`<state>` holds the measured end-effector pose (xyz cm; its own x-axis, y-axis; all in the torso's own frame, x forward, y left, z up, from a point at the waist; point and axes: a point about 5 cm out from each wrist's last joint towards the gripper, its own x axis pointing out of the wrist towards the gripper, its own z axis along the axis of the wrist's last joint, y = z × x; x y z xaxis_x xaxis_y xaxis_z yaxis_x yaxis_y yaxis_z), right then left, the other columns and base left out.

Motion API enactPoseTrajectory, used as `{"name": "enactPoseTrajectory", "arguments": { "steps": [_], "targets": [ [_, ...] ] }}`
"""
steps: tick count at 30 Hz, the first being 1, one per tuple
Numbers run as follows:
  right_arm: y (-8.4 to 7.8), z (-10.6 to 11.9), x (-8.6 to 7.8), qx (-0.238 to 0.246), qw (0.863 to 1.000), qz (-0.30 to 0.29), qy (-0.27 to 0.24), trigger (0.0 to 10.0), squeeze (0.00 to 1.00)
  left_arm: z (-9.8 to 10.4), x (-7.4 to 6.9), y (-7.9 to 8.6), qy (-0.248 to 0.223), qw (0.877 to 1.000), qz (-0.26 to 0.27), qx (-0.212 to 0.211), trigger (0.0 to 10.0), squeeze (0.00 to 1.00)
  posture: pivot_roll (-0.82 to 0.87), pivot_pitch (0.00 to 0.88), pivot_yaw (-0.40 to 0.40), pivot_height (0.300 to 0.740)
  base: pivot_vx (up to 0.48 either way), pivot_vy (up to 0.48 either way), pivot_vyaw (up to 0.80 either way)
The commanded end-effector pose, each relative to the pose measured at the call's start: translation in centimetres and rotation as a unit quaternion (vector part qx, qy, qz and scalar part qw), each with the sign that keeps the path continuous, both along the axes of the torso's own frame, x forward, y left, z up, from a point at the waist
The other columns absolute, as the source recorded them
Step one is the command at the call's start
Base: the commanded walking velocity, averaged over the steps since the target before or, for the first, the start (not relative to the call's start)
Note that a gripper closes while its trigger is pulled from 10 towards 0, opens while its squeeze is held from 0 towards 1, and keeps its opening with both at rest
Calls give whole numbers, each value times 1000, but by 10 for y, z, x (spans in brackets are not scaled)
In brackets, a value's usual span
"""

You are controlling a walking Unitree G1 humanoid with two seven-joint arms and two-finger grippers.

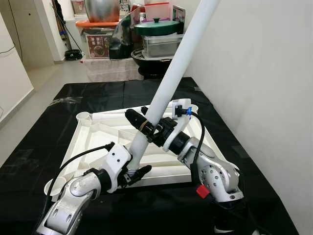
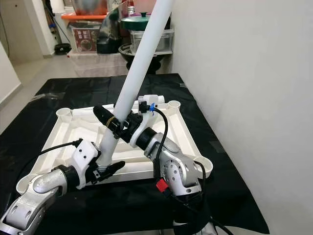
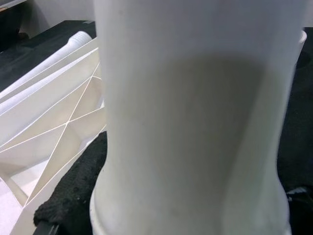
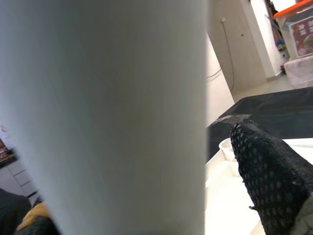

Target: Building children table

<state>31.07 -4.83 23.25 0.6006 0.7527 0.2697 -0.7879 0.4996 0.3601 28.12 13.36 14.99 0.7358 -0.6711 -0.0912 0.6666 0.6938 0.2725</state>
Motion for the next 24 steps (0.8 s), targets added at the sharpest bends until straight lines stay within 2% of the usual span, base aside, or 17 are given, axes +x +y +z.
{"name": "enactPoseTrajectory", "arguments": {
  "steps": [1,2,3,4,5,6,7,8,23,24],
  "targets": [
    [4,-1,-5,-1,1000,11,3,9059,0,2,0,2,-9,1000,-2,7,10000,0,10,0,10,740,0,0,0],
    [6,-3,-5,-1,1000,11,7,4235,0,2,0,1,-9,1000,-5,7,10000,0,10,0,12,740,0,0,0],
    [6,-4,-6,0,1000,11,10,4235,0,2,0,0,-9,1000,-7,7,10000,0,10,0,12,740,0,0,0],
    [8,-4,-6,2,1000,11,11,3529,0,1,-1,0,-8,1000,-9,7,10000,0,10,0,14,740,0,0,0],
    [9,-4,-7,4,1000,12,12,3529,0,1,-1,-1,-7,1000,-10,6,10000,0,10,0,14,740,0,0,0],
    [10,-4,-7,6,1000,13,11,2902,0,1,-1,-1,-7,1000,-11,6,10000,0,9,0,14,740,0,0,0],
    [10,-3,-8,7,1000,13,11,2902,0,1,-1,-1,-7,1000,-12,6,10000,0,9,0,14,740,0,0,0],
    [11,-3,-8,11,1000,14,11,0,0,1,-1,-1,-7,1000,-12,6,10000,0,9,0,14,740,0,0,0],
    [18,-5,-13,18,1000,21,13,0,0,1,-2,-2,-12,1000,-23,12,10000,0,12,0,12,740,0,0,0],
    [17,-5,-13,18,1000,20,11,0,0,3,-3,-3,-23,999,-28,8,10000,353,13,0,12,740,0,0,0]
  ]
}}
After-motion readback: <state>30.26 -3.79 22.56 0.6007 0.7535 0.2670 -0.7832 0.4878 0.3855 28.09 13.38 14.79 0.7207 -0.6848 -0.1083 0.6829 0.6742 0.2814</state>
